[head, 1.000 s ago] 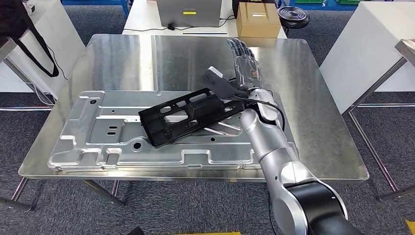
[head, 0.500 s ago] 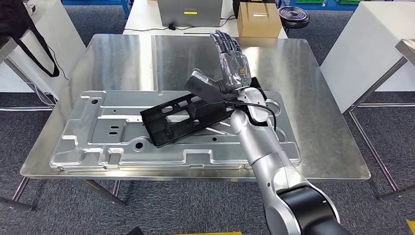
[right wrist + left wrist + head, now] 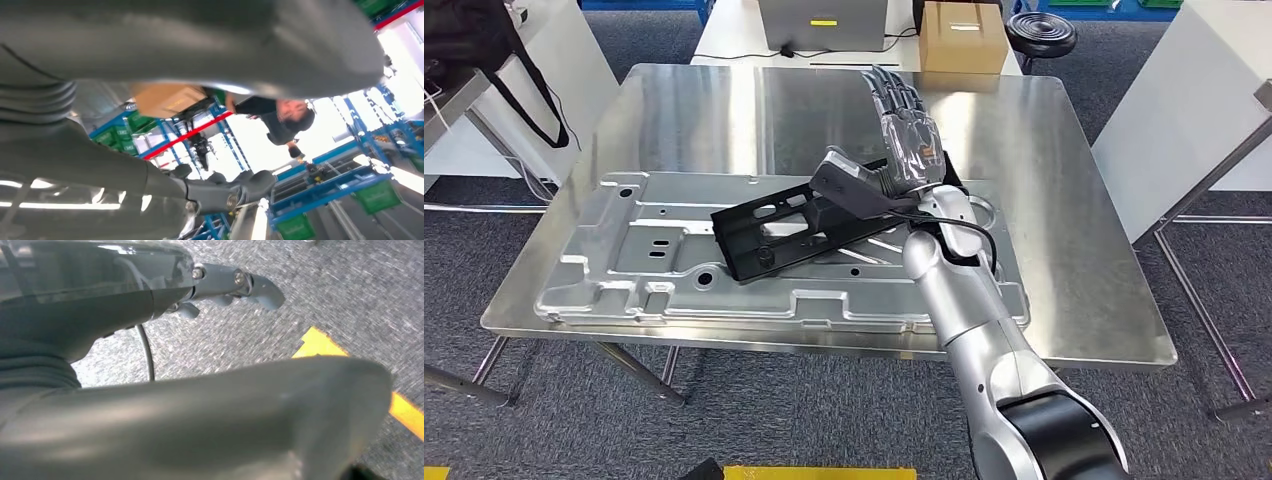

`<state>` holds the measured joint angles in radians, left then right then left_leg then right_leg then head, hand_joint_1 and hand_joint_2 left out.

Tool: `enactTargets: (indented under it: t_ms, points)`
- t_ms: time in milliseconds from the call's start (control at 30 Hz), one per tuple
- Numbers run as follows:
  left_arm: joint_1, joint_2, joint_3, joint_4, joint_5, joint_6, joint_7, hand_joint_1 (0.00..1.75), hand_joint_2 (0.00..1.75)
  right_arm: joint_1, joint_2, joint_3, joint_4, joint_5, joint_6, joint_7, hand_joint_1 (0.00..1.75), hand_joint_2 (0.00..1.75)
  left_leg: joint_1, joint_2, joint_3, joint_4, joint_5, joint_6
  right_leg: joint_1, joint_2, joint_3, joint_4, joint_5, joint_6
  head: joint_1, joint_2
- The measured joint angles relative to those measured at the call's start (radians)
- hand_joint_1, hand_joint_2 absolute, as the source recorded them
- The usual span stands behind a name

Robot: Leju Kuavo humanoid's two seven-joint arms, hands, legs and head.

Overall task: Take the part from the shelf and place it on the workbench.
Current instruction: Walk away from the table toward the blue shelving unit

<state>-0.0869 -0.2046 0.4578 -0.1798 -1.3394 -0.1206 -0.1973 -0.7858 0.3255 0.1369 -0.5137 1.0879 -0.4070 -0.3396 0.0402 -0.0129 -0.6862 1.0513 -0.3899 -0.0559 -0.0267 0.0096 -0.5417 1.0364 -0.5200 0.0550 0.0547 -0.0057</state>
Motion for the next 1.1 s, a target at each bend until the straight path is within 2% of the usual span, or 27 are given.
enactTargets:
  t_ms: [33,67,100,167,200,233,267,300,333,400,433,467,533,567,600,633,700,733,767,800,833,867,933,967,1033,1067,1100]
  points:
    - [0.001,0.0,0.0,0.0,-0.001,0.0,0.0,0.0,0.0,0.001,0.002,0.001,-0.002,-0.002,0.003,0.0,0.0,0.0,0.002,0.001,-0.003,-0.002,-0.001,-0.006,-0.001,-0.002,-0.008,0.0,0.007,-0.011,-0.005,0.0]
    - [0.002,0.0,0.0,0.0,-0.002,0.0,0.0,0.0,0.0,0.001,0.004,0.003,-0.004,-0.004,0.005,-0.001,0.0,0.0,0.003,0.002,-0.01,0.009,-0.018,-0.01,-0.002,-0.004,-0.017,-0.001,0.015,-0.023,-0.01,0.0]
    - [0.002,0.0,0.0,0.0,-0.003,0.0,0.0,0.0,0.0,0.001,0.007,0.005,-0.006,-0.006,0.007,-0.001,0.0,0.0,0.004,0.004,-0.021,0.041,-0.051,-0.011,-0.003,-0.007,-0.026,-0.003,0.024,-0.035,-0.017,0.0]
    - [0.001,0.0,-0.001,0.0,-0.005,0.0,0.001,0.0,0.0,0.002,0.01,0.008,-0.01,-0.01,0.009,-0.001,0.0,0.0,-0.001,0.006,-0.054,0.165,-0.149,-0.009,-0.001,-0.011,-0.045,-0.003,0.041,-0.049,-0.032,0.0]
    - [0.001,0.0,-0.001,0.0,-0.005,0.0,0.001,0.0,0.0,0.003,0.011,0.009,-0.01,-0.011,0.01,-0.002,0.0,0.0,-0.003,0.006,-0.065,0.232,-0.183,-0.009,0.001,-0.013,-0.055,-0.002,0.049,-0.053,-0.037,0.0]
    - [0.001,0.0,-0.001,0.0,-0.006,0.0,0.002,0.0,0.0,0.004,0.011,0.01,-0.011,-0.012,0.01,-0.002,0.0,0.0,-0.006,0.006,-0.066,0.277,-0.197,-0.008,0.004,-0.015,-0.066,-0.002,0.058,-0.054,-0.039,0.0]
    - [0.001,0.0,-0.001,0.0,-0.006,0.001,0.002,0.0,0.0,0.006,0.011,0.012,-0.012,-0.013,0.01,-0.003,0.0,0.0,-0.008,0.006,-0.051,0.288,-0.191,-0.007,0.006,-0.016,-0.077,-0.001,0.066,-0.055,-0.04,0.0]
    - [0.001,0.0,-0.001,0.0,-0.006,0.001,0.003,0.0,0.0,0.007,0.011,0.014,-0.013,-0.014,0.011,-0.004,0.0,0.0,-0.009,0.006,-0.019,0.262,-0.169,-0.006,0.006,-0.016,-0.088,0.0,0.074,-0.053,-0.04,0.0]
    - [0.0,0.0,-0.001,0.0,-0.006,0.002,0.003,0.0,0.0,0.008,0.012,0.015,-0.015,-0.015,0.013,-0.005,0.0,0.0,-0.009,0.008,0.029,0.203,-0.146,-0.004,0.006,-0.016,-0.098,0.001,0.082,-0.05,-0.04,0.0]
    - [-0.002,0.0,-0.001,0.0,-0.007,0.005,0.004,0.0,0.0,0.008,0.015,0.018,-0.021,-0.017,0.017,-0.007,0.0,0.0,-0.012,0.014,0.122,0.066,-0.135,0.0,0.01,-0.016,-0.114,0.006,0.095,-0.041,-0.042,0.0]
    - [-0.003,0.0,-0.002,0.0,-0.007,0.006,0.005,0.0,0.0,0.008,0.016,0.02,-0.024,-0.018,0.02,-0.008,0.0,0.0,-0.014,0.015,0.147,0.023,-0.142,0.004,0.012,-0.016,-0.119,0.008,0.103,-0.036,-0.041,0.0]
    - [-0.003,0.0,-0.001,0.0,-0.007,0.006,0.006,0.0,0.0,0.009,0.017,0.021,-0.026,-0.018,0.022,-0.009,0.0,0.0,-0.017,0.014,0.154,0.005,-0.149,0.009,0.014,-0.016,-0.122,0.008,0.11,-0.032,-0.041,0.0]
    - [-0.001,-0.001,-0.001,0.0,-0.007,0.007,0.006,0.0,0.0,0.012,0.019,0.024,-0.027,-0.02,0.025,-0.01,0.0,0.0,-0.017,0.012,0.143,0.006,-0.141,0.024,0.013,-0.017,-0.126,0.006,0.121,-0.024,-0.04,0.0]
    - [-0.001,-0.001,-0.001,0.0,-0.007,0.007,0.006,0.0,0.0,0.014,0.019,0.024,-0.027,-0.021,0.027,-0.011,0.0,0.0,-0.017,0.012,0.134,0.007,-0.132,0.034,0.012,-0.017,-0.131,0.011,0.11,-0.02,-0.039,0.0]
    - [-0.001,-0.001,0.0,0.0,-0.007,0.007,0.006,0.0,0.0,0.015,0.019,0.025,-0.027,-0.023,0.027,-0.012,0.0,0.0,-0.016,0.013,0.123,0.007,-0.122,0.044,0.012,-0.016,-0.14,0.033,0.083,-0.016,-0.036,0.0]
    - [-0.002,-0.002,0.0,0.0,-0.007,0.007,0.006,0.0,0.0,0.015,0.019,0.025,-0.028,-0.025,0.027,-0.012,0.0,0.0,-0.016,0.014,0.109,0.006,-0.111,0.053,0.012,-0.015,-0.154,0.073,0.04,-0.014,-0.032,0.0]
    - [-0.002,-0.001,0.001,0.0,-0.007,0.007,0.005,0.0,0.0,0.017,0.019,0.027,-0.028,-0.029,0.028,-0.014,0.0,0.0,-0.019,0.014,0.082,0.007,-0.089,0.059,0.013,-0.015,-0.186,0.2,-0.051,-0.013,-0.024,0.0]
    - [-0.002,-0.001,0.001,0.0,-0.007,0.006,0.005,0.0,0.0,0.019,0.019,0.028,-0.028,-0.03,0.029,-0.015,0.0,0.0,-0.021,0.014,0.068,0.007,-0.078,0.061,0.013,-0.015,-0.193,0.254,-0.073,-0.014,-0.021,0.0]
    - [-0.001,-0.001,0.001,0.0,-0.007,0.006,0.004,0.0,0.0,0.022,0.019,0.03,-0.028,-0.032,0.029,-0.015,0.0,0.0,-0.024,0.013,0.055,0.008,-0.068,0.061,0.014,-0.015,-0.188,0.281,-0.074,-0.015,-0.018,0.0]
    - [-0.002,-0.001,0.001,0.0,-0.007,0.006,0.004,0.0,0.0,0.024,0.019,0.032,-0.028,-0.034,0.03,-0.016,0.0,0.0,-0.026,0.013,0.043,0.008,-0.058,0.061,0.016,-0.014,-0.166,0.273,-0.057,-0.018,-0.015,0.0]
    - [-0.002,-0.002,0.001,0.0,-0.007,0.006,0.004,0.0,0.0,0.025,0.02,0.033,-0.028,-0.036,0.031,-0.017,0.0,0.0,-0.029,0.012,0.031,0.008,-0.048,0.061,0.019,-0.014,-0.127,0.23,-0.031,-0.024,-0.012,0.0]
    - [-0.002,-0.003,0.002,0.0,-0.007,0.006,0.004,0.0,0.0,0.025,0.023,0.035,-0.03,-0.038,0.033,-0.017,0.0,0.0,-0.031,0.011,0.021,0.008,-0.039,0.061,0.024,-0.01,-0.077,0.163,-0.012,-0.033,-0.009,0.0]
    - [-0.002,-0.006,0.002,0.0,-0.006,0.007,0.005,0.0,0.0,0.025,0.029,0.039,-0.035,-0.047,0.038,-0.021,0.0,0.0,-0.033,0.01,0.008,0.006,-0.02,0.055,0.035,-0.004,0.013,0.029,-0.008,-0.05,-0.008,0.0]
    - [-0.002,-0.007,0.003,0.0,-0.005,0.007,0.006,0.0,0.0,0.025,0.032,0.043,-0.037,-0.052,0.041,-0.023,0.0,0.0,-0.031,0.01,0.004,0.003,-0.01,0.05,0.04,-0.001,0.034,-0.009,-0.013,-0.055,-0.008,0.0]
    - [-0.001,-0.008,0.003,0.0,-0.004,0.007,0.008,0.0,0.0,0.028,0.036,0.052,-0.039,-0.066,0.044,-0.027,0.0,0.0,-0.028,0.009,0.0,-0.005,0.009,0.038,0.04,-0.002,0.032,-0.03,-0.003,-0.057,-0.007,0.0]
    - [0.0,-0.009,0.003,0.0,-0.004,0.007,0.01,0.0,0.0,0.029,0.039,0.058,-0.039,-0.076,0.046,-0.028,0.0,0.0,-0.027,0.009,-0.003,-0.003,0.004,0.033,0.036,-0.004,0.025,-0.036,0.008,-0.059,-0.007,0.0]
    - [0.001,-0.009,0.003,0.0,-0.004,0.007,0.012,0.0,0.0,0.031,0.041,0.066,-0.039,-0.087,0.047,-0.028,0.0,0.0,-0.029,0.008,-0.01,0.014,-0.02,0.029,0.031,-0.006,0.014,-0.041,0.021,-0.064,-0.009,0.0]
